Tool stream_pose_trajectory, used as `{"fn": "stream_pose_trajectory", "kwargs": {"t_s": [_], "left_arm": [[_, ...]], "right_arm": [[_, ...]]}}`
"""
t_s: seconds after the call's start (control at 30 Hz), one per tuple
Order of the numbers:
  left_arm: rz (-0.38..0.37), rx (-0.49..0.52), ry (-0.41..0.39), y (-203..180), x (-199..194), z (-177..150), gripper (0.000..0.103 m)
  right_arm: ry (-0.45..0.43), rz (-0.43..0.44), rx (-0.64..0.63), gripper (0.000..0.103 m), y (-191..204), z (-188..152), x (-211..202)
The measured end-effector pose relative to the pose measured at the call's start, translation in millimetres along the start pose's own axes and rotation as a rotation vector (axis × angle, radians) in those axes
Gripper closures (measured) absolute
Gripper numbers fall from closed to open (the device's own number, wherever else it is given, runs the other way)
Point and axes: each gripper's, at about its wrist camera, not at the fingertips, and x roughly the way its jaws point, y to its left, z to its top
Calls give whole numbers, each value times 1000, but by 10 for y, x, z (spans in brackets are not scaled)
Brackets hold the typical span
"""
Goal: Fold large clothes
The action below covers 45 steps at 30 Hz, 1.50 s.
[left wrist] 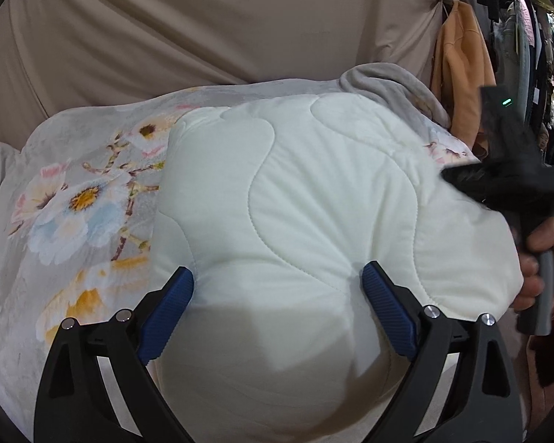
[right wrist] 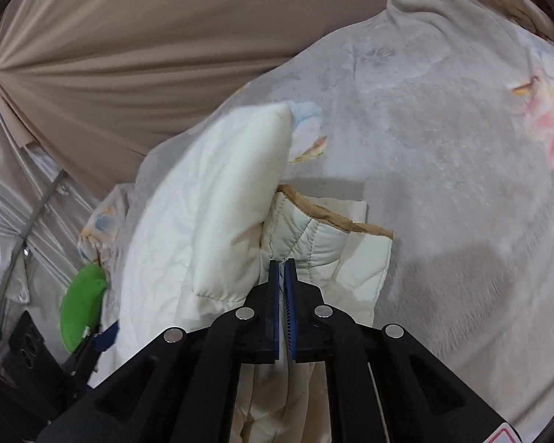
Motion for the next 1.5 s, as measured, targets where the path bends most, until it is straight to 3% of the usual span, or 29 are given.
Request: {"fn": "stream_pose_trajectory", "kwargs": {"t_s": [0.07, 0.13, 0.27, 0.37, 0.43, 0.47, 0.5, 0.53, 0.57, 0.6, 0.67, 0.73, 0.8, 0.87, 0.93, 1.0, 1.07, 1.23, 1.37, 1.43, 1.5], "left_arm": [[25, 33, -12, -69, 29, 1, 11], [37, 50, 0, -109, 68, -4, 9], [15, 66, 10, -77, 39, -12, 9], [1, 62, 12, -37, 29, -23, 9], [6, 58, 10, -49, 27, -18, 9], [8, 55, 10, -57, 25, -15, 9], [7, 51, 12, -52, 19, -12, 10], [5, 46, 13, -47, 11, -6, 10], [-1, 38, 16, -31, -5, 3, 10], [-7, 29, 18, -11, -30, 14, 10], [-28, 1, 15, 65, -125, 39, 10], [-53, -21, 4, 134, -230, 43, 10], [-68, -27, 16, 164, -244, 16, 9], [-71, -20, 48, 138, -127, -50, 8], [-35, 10, 35, 56, -84, -102, 6], [7, 47, 28, -28, -91, -124, 6], [19, 44, 33, -24, -81, -133, 6], [-4, 1, 44, 69, -78, -126, 6], [-7, 9, 39, 54, -75, -135, 5], [-1, 27, 36, 14, -89, -139, 5], [13, 34, 33, 10, -94, -150, 5]], "right_arm": [[38, -27, 4, 99, -112, -73, 239], [36, -27, 22, 99, -137, -50, 120], [-110, -66, 79, 84, -160, -111, -514], [-211, 13, 90, 74, -82, -242, -896], [-202, 96, 76, 65, -2, -302, -949], [-182, 123, 62, 55, 59, -328, -907], [-160, 117, 47, 51, 149, -354, -816], [-125, 61, 24, 51, 232, -389, -693], [-92, 3, -2, 58, 308, -414, -549], [-80, -2, -19, 82, 359, -462, -479], [-129, 17, -24, 92, 490, -569, -578], [-244, 53, -28, 96, 562, -706, -921], [-290, 41, -9, 97, 540, -819, -1088], [-227, -70, 17, 97, 401, -905, -886], [-159, -92, 64, 93, 197, -994, -563], [-169, -108, 90, 93, 163, -1017, -518], [-200, -146, 92, 88, 260, -1000, -672], [-345, -208, 14, 89, 671, -1161, -1183], [-239, -362, -51, 90, 690, -1263, -814], [-213, -374, -39, 90, 536, -1299, -683], [-249, -341, -6, 87, 527, -1299, -808]]}}
